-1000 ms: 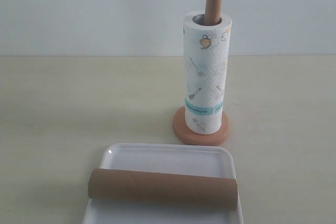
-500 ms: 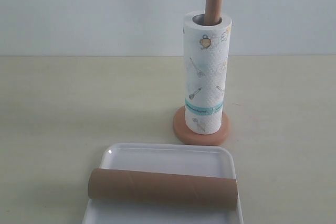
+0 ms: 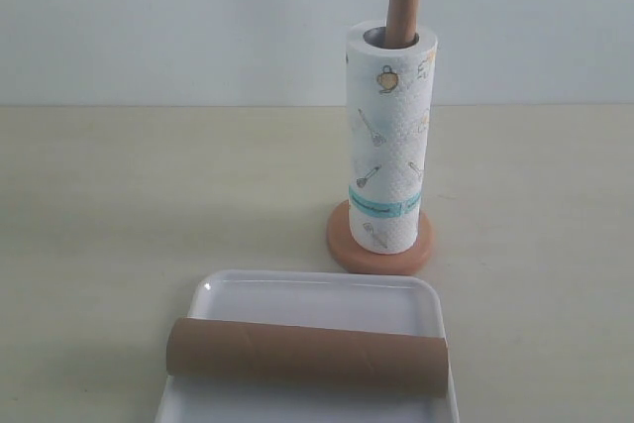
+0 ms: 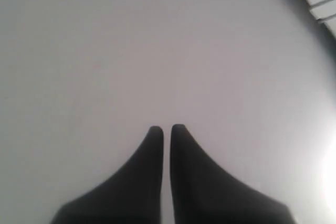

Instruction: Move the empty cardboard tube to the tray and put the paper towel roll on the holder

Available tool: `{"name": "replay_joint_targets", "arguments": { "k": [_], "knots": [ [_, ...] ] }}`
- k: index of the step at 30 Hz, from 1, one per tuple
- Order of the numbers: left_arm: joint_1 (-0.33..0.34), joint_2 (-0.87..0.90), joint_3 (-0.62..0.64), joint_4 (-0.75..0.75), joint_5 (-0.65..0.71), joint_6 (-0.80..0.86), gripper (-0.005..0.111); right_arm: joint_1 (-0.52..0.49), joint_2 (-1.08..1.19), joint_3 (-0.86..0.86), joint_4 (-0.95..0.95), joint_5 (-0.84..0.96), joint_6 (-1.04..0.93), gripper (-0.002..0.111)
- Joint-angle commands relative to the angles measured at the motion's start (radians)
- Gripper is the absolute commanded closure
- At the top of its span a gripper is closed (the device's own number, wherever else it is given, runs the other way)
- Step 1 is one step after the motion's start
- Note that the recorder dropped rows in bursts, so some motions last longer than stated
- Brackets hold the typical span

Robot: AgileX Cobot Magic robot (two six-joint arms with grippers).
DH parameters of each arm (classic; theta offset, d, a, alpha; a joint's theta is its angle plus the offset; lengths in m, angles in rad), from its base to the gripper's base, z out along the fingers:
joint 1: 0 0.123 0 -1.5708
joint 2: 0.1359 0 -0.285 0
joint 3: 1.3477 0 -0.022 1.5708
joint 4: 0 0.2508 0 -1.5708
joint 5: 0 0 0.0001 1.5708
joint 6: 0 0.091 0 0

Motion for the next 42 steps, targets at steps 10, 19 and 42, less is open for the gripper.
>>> {"name": "replay_joint_targets", "arguments": {
  "k": [10,19,42],
  "knots": [
    [0.001,-0.011,0.195,-0.188,0.329,0.351,0.103,-0.002,-0.005,0.000,-0.008,-0.003,0.001,0.107],
    [0.001,-0.011,0.195,-0.196,0.534,0.513,0.103,-0.002,-0.005,0.000,-0.008,-0.003,0.001,0.107],
    [0.003,-0.011,0.195,-0.199,0.920,0.587,0.103,-0.002,-0.005,0.000,-0.008,-0.003,0.001,0.107]
  ]
}}
